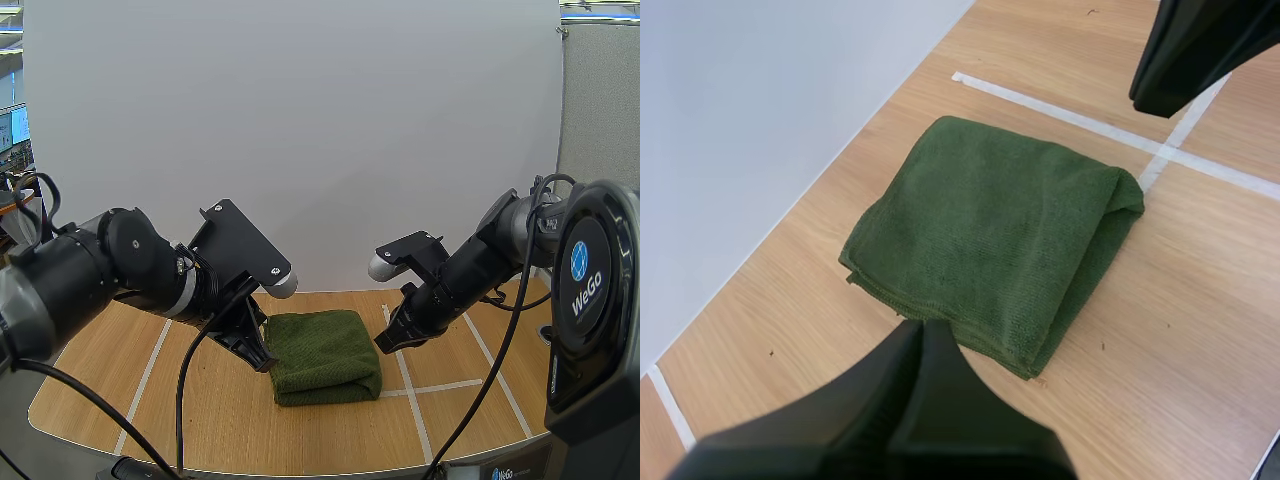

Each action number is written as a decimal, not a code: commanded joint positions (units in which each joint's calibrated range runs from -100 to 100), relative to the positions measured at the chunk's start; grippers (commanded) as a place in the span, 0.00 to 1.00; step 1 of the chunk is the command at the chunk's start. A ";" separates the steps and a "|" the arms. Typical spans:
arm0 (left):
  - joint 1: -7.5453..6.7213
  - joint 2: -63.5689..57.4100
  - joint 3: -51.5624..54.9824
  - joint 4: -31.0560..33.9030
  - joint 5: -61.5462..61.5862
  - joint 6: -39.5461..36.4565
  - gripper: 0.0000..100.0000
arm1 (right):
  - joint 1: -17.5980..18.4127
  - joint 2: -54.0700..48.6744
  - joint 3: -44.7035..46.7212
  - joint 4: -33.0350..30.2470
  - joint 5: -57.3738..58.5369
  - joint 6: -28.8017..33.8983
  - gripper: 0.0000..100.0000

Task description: Fold the towel

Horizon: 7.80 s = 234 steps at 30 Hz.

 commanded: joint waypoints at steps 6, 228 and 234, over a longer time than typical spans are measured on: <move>0.01 9.29 0.38 -1.90 -5.99 -0.66 0.00 | -0.02 0.26 0.38 5.45 -2.24 -2.98 0.00; 13.73 72.59 -18.36 -39.35 25.75 20.26 0.99 | 6.74 39.10 -11.37 1.31 -36.61 2.54 0.00; 11.13 72.64 -19.73 -42.87 25.77 20.26 0.99 | 6.74 39.10 -11.37 1.31 -35.16 2.54 0.00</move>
